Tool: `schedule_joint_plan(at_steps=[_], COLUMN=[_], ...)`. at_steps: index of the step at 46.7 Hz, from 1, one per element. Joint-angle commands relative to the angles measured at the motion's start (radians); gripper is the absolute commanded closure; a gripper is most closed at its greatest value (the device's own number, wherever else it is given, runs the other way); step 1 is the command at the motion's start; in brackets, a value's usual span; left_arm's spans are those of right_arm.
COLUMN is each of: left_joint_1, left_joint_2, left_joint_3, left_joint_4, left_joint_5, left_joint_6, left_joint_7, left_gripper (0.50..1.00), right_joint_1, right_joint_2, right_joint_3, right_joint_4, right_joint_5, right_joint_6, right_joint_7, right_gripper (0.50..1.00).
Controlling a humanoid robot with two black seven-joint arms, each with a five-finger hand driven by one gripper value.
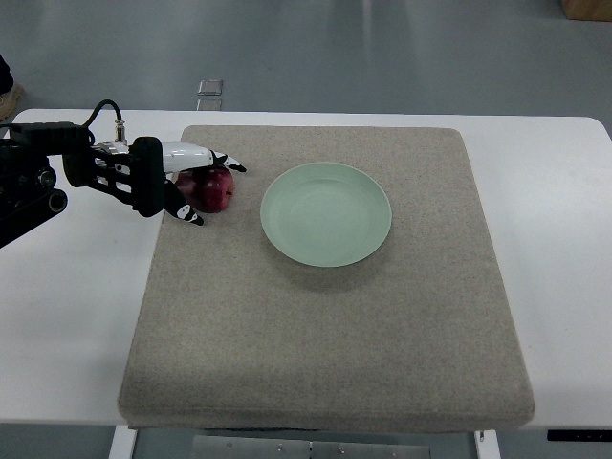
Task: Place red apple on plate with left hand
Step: 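Lift the apple with the left hand and carry it over the plate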
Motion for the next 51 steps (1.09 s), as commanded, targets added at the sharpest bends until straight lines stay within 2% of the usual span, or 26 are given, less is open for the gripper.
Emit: schedule_joint_plan(at_steps=[1, 5, 8, 10, 13, 18, 34, 51], left_joint_1=[0.001, 0.001, 0.000, 0.000, 0.000, -0.002, -0.057, -0.186], left_joint_2=[-0.002, -0.002, 0.000, 0.000, 0.000, 0.000, -0.003, -0.146], left_joint_3=[-0.001, 0.000, 0.000, 0.000, 0.000, 0.000, -0.020, -0.006], left_joint_4=[0.011, 0.013, 0.013, 0.013, 0.011, 0.005, -0.039, -0.055], left_joint_5=[0.013, 0.015, 0.020, 0.026, 0.036, 0.046, 0.036, 0.032], left_joint_6=[0.002, 0.014, 0.017, 0.017, 0.020, 0.031, 0.037, 0.043], left_joint_7=[0.000, -0.002, -0.002, -0.002, -0.002, -0.002, -0.002, -0.005], left_gripper=[0.651, 0.684, 0.739, 0.795, 0.851, 1.000, 1.000, 1.000], right_joint_1=[0.000, 0.000, 0.000, 0.000, 0.000, 0.000, 0.000, 0.000], right_joint_2=[0.000, 0.000, 0.000, 0.000, 0.000, 0.000, 0.000, 0.000], right_joint_3=[0.000, 0.001, 0.000, 0.001, 0.000, 0.000, 0.000, 0.000], right_joint_4=[0.000, 0.001, 0.000, 0.000, 0.000, 0.000, 0.000, 0.000], right_joint_5=[0.000, 0.000, 0.000, 0.000, 0.000, 0.000, 0.000, 0.000], right_joint_6=[0.000, 0.000, 0.000, 0.000, 0.000, 0.000, 0.000, 0.000], right_joint_7=[0.000, 0.000, 0.000, 0.000, 0.000, 0.000, 0.000, 0.000], right_gripper=[0.570, 0.570, 0.570, 0.570, 0.570, 0.570, 0.570, 0.570])
